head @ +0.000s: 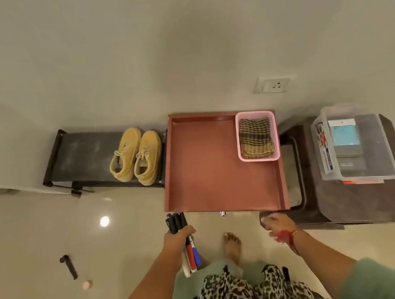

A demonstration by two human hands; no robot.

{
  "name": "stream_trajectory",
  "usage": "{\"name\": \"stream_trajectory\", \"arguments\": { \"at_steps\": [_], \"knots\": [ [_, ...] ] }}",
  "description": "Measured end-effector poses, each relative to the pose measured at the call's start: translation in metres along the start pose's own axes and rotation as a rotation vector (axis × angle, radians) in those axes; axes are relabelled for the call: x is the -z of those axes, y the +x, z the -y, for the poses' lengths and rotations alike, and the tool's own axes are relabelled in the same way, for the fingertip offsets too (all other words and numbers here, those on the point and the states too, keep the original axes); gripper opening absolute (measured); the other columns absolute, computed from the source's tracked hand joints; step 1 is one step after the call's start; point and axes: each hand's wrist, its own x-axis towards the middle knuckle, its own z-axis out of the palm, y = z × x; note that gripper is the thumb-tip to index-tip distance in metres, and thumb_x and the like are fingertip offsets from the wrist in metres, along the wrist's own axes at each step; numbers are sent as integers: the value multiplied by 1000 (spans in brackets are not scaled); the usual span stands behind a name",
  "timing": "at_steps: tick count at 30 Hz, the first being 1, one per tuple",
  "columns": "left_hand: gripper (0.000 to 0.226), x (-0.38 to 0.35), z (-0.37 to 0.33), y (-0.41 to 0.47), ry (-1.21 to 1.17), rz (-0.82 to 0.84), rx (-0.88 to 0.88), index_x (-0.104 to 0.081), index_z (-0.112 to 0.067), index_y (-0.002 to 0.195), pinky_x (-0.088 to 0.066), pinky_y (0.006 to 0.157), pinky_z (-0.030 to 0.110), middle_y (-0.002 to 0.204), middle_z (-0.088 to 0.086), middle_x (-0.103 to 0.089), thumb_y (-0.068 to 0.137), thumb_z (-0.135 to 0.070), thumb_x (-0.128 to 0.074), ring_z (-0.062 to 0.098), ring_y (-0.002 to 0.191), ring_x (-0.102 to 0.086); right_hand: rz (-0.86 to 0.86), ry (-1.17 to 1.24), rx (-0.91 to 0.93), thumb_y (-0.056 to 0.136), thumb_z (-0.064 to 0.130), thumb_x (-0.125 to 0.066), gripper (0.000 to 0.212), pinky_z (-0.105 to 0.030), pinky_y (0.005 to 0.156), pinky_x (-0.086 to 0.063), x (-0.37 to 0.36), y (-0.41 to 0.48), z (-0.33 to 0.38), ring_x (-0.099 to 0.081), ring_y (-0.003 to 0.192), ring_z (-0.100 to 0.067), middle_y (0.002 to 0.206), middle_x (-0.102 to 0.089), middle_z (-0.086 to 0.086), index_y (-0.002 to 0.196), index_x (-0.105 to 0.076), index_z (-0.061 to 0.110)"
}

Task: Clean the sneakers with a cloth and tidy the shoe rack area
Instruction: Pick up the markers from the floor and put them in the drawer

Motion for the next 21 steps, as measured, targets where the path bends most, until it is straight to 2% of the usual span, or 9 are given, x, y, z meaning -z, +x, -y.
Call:
{"name": "stream_trajectory", "arguments": {
  "at_steps": [5,8,10,12,14,16,17,19,21],
  "knots": [
    [20,-36,4,37,80,-41,-70,-55,-7,94,-46,52,28,73,13,-55,80,-2,-69,22,60,-54,46,-68,-62,90,12,-51,12,-27,48,-42,-31,51,-37,-56,64,-21,80,-59,-12,81,-58,7],
    [21,-43,14,75,72,-75,-103,-56,-6,97,-48,50,28,73,13,-54,81,-1,-68,21,58,-54,62,-116,-54,91,19,-51,15,-37,74,-52,-68,91,-54,-61,86,-29,94,-64,-15,83,-60,9],
    [24,-43,28,103,58,-81,-106,-56,-5,102,-48,51,28,72,12,-54,81,-2,-68,20,57,-54,43,-132,-42,91,22,-51,16,-44,85,-51,-93,120,-66,-61,93,-31,99,-65,-16,84,-59,10],
    [24,-42,40,127,49,-78,-116,-56,-7,102,-48,55,30,74,12,-55,82,-3,-67,20,60,-54,0,-124,-17,89,23,-54,12,-44,86,-51,-117,148,-73,-61,93,-30,102,-65,-13,87,-59,13],
    [23,-38,51,146,31,-85,-125,-55,-10,101,-47,56,29,76,11,-55,83,-3,-67,19,62,-55,-31,-87,-11,88,22,-57,13,-35,83,-52,-138,174,-77,-60,91,-26,107,-64,-11,97,-60,13],
    [23,-32,59,162,16,-93,-143,-55,-11,100,-47,56,28,77,11,-57,82,-4,-68,19,63,-56,-35,-73,-12,88,22,-57,26,-19,65,-47,-158,200,-79,-60,78,-20,111,-62,-12,112,-55,11],
    [22,-30,63,168,18,-95,-150,-55,-13,98,-46,57,28,79,11,-58,82,-4,-68,19,65,-57,-55,-64,-7,88,25,-59,34,-17,59,-46,-167,212,-82,-60,75,-20,114,-60,-13,117,-51,11],
    [22,-25,71,179,27,-96,-160,-52,-19,91,-43,58,26,82,10,-58,83,-5,-67,18,69,-57,-129,-30,15,85,36,-62,47,-24,70,-49,-183,232,-86,-61,91,-27,118,-56,-14,124,-47,13],
    [22,-21,78,187,22,-95,-166,-51,-20,89,-41,57,25,83,10,-57,84,-6,-67,18,71,-56,-176,83,30,84,43,-62,45,-30,76,-46,-197,244,-88,-58,102,-30,116,-56,-12,120,-53,17]
  ]
}}
